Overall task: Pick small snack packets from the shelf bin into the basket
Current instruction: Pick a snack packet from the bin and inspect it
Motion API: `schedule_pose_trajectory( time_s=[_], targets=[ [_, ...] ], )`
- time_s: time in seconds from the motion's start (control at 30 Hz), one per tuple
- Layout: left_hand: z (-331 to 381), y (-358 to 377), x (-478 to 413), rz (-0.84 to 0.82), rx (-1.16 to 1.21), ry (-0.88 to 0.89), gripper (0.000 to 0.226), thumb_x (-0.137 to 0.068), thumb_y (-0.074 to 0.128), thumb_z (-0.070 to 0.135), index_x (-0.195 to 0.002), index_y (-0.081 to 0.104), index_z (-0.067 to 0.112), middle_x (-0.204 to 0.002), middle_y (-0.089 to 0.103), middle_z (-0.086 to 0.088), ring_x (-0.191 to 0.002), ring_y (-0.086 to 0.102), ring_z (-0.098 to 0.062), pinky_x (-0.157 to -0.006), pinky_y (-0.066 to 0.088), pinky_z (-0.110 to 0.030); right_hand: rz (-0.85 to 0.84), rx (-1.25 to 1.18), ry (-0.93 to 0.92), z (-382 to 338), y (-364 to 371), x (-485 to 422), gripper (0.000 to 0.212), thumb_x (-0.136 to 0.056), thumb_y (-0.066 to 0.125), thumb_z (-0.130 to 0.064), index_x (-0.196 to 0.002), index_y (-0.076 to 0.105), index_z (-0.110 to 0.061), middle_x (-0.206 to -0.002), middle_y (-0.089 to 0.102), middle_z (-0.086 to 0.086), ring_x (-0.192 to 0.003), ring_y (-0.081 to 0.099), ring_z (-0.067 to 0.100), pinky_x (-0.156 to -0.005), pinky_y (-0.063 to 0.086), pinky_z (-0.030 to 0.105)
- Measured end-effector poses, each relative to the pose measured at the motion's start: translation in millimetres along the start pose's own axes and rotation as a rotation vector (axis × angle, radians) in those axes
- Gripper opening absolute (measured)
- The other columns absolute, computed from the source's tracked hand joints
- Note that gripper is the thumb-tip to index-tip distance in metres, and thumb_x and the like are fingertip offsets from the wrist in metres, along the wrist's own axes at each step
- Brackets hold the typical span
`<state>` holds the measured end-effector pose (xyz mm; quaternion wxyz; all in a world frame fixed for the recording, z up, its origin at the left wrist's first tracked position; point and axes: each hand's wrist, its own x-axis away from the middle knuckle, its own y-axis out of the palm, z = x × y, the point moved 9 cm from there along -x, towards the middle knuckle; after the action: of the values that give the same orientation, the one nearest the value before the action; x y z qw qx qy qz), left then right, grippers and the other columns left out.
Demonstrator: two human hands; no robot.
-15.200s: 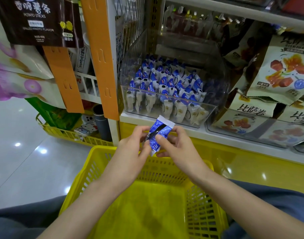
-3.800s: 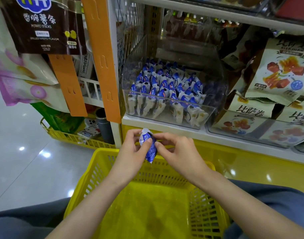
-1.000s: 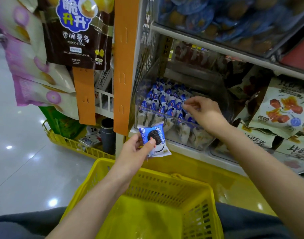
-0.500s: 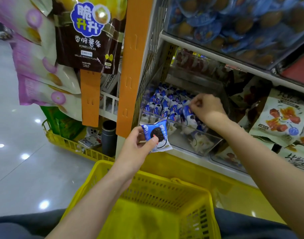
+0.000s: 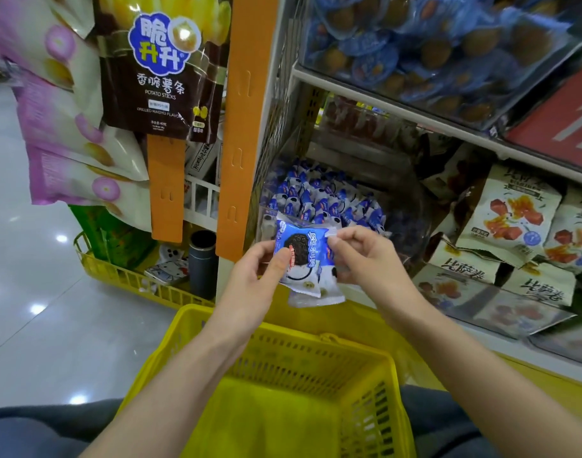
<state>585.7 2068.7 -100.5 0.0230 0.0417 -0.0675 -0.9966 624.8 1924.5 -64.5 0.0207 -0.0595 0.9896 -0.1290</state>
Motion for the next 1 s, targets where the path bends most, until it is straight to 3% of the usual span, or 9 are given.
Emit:
schedule_pose_trajectory(
  time_s=[0.1, 0.23, 0.33, 0.47, 0.57, 0.67, 0.77, 0.9, 1.0],
  targets=[
    [-8.8, -5.3, 1.4, 0.034, 0.043, -0.061, 0.050, -0.075, 0.048, 0.051, -0.117, 0.050, 0.025, -0.117, 0.059, -0.001, -0.106, 0.058, -0.011, -0.083, 0.048, -0.022, -0.045, -0.082, 0.073, 8.5, 13.9, 5.3, 0.009, -0.094, 0.051, -0.014, -0.093, 0.058, -0.009, -0.086, 0.071, 0.006, -0.071, 0.066, 0.010, -0.058, 0.054, 0.022],
    [-27.0, 2.1, 4.5, -0.054, 0.104, -0.242, 0.071, -0.068, 0.051, 0.060, -0.128, 0.046, 0.022, -0.114, 0.064, 0.002, -0.106, 0.062, -0.015, -0.095, 0.049, -0.040, -0.048, -0.126, 0.084, 9.8, 20.9, 10.1, 0.019, -0.098, 0.044, -0.022, -0.107, 0.056, -0.010, -0.097, 0.071, 0.001, -0.082, 0.068, 0.011, -0.074, 0.056, 0.027],
    [-30.1, 4.8, 5.4, -0.060, 0.135, -0.264, 0.061, -0.068, 0.053, 0.057, -0.117, 0.055, 0.020, -0.101, 0.071, 0.000, -0.088, 0.070, -0.014, -0.078, 0.058, -0.034, -0.123, -0.109, 0.051, 4.8, 29.3, 14.9, 0.024, -0.097, 0.043, -0.029, -0.111, 0.057, -0.016, -0.102, 0.071, -0.001, -0.091, 0.068, 0.009, -0.077, 0.055, 0.022],
    [-31.7, -0.7, 5.1, -0.001, 0.081, -0.267, 0.066, -0.062, 0.057, 0.060, -0.118, 0.052, 0.026, -0.112, 0.065, 0.000, -0.098, 0.065, -0.014, -0.079, 0.057, -0.035, -0.154, 0.068, -0.092, -9.8, 31.8, 18.8, 0.015, -0.088, 0.060, -0.011, -0.100, 0.060, -0.020, -0.100, 0.068, -0.010, -0.091, 0.065, -0.002, -0.079, 0.050, 0.013],
    [-32.4, -3.9, 3.4, 0.041, 0.058, -0.262, 0.038, -0.082, 0.047, 0.056, -0.111, 0.052, 0.033, -0.102, 0.065, 0.012, -0.088, 0.062, 0.002, -0.063, 0.051, -0.014, -0.097, 0.088, -0.137, -17.1, 25.0, 19.0, 0.013, -0.084, 0.065, -0.009, -0.094, 0.061, -0.015, -0.096, 0.070, -0.005, -0.088, 0.067, 0.004, -0.077, 0.052, 0.016],
    [-35.3, -17.3, -3.1, 0.152, 0.076, -0.258, 0.032, -0.096, 0.037, 0.044, -0.117, 0.049, 0.024, -0.104, 0.064, 0.011, -0.086, 0.058, 0.006, -0.061, 0.041, -0.013, -0.047, 0.069, -0.195, -30.6, 14.3, 13.9, 0.012, -0.082, 0.066, -0.011, -0.088, 0.059, -0.018, -0.084, 0.071, -0.010, -0.079, 0.068, 0.000, -0.066, 0.050, 0.011],
    [-35.3, -28.4, -9.0, 0.216, 0.058, -0.241, 0.029, -0.097, 0.039, 0.038, -0.119, 0.047, 0.021, -0.098, 0.063, 0.009, -0.083, 0.057, 0.003, -0.054, 0.042, -0.008, 0.111, 0.087, -0.250, -44.2, -18.7, -11.2, 0.013, -0.085, 0.064, -0.014, -0.095, 0.059, -0.020, -0.092, 0.069, -0.010, -0.081, 0.067, -0.002, -0.069, 0.051, 0.011],
    [-39.4, -27.7, -11.6, 0.215, 0.024, -0.243, 0.029, -0.097, 0.040, 0.037, -0.118, 0.048, 0.019, -0.092, 0.063, 0.009, -0.074, 0.058, 0.007, -0.052, 0.042, -0.006, 0.266, 0.440, -0.094, -30.6, -58.4, -64.5, 0.032, -0.088, 0.061, -0.023, -0.118, 0.058, -0.011, -0.103, 0.066, 0.003, -0.089, 0.065, 0.013, -0.079, 0.054, 0.028],
    [-42.0, -26.3, -12.3, 0.206, 0.013, -0.249, 0.028, -0.097, 0.040, 0.037, -0.114, 0.049, 0.017, -0.087, 0.061, 0.010, -0.058, 0.054, 0.016, -0.044, 0.037, -0.001, 0.210, 0.654, 0.080, -9.1, -64.8, -91.5, 0.037, -0.084, 0.067, -0.027, -0.116, 0.061, -0.009, -0.093, 0.066, 0.004, -0.079, 0.062, 0.015, -0.069, 0.051, 0.024]
  ],
)
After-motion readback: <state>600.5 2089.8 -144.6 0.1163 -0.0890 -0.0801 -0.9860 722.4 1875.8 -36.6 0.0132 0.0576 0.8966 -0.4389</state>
